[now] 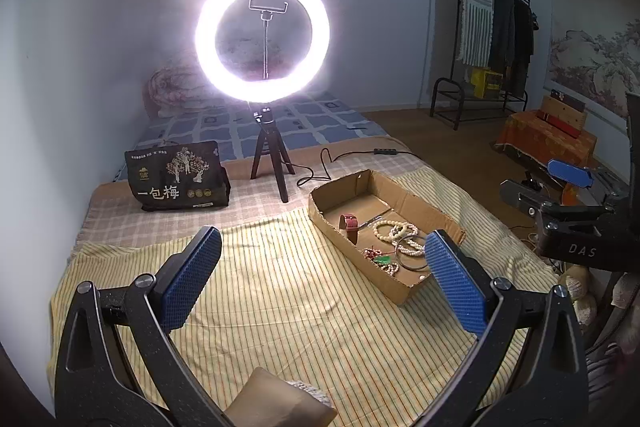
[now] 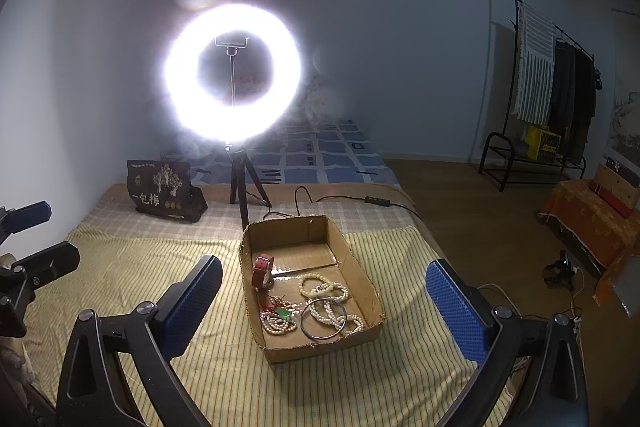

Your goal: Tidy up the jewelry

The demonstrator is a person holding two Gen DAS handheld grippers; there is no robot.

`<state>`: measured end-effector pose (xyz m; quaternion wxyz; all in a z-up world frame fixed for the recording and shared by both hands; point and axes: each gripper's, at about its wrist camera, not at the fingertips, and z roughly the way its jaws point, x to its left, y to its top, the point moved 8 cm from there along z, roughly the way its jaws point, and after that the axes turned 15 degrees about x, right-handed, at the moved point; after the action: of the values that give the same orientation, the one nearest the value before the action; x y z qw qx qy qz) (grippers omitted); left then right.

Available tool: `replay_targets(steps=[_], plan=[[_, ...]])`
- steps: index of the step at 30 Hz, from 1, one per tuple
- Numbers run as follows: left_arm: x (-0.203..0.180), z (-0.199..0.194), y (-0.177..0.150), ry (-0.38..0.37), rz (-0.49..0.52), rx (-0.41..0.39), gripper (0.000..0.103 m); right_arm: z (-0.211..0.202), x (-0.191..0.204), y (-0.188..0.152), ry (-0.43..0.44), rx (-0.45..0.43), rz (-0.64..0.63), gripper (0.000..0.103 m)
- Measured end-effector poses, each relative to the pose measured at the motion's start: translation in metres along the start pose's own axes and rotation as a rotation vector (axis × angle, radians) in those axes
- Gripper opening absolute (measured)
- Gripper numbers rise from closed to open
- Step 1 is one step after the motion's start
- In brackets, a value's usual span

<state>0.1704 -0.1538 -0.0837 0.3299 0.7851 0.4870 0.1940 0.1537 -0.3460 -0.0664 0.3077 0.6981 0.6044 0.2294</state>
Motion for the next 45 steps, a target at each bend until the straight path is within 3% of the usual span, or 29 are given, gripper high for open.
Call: replay_targets(steps=[45], plan=[[-0.0033,-0.0023,0.0016,-0.004,0.009,0.002,0.103,0.0012,0.0009,-0.0023,-0.009,0.012,-0.010,0.103]])
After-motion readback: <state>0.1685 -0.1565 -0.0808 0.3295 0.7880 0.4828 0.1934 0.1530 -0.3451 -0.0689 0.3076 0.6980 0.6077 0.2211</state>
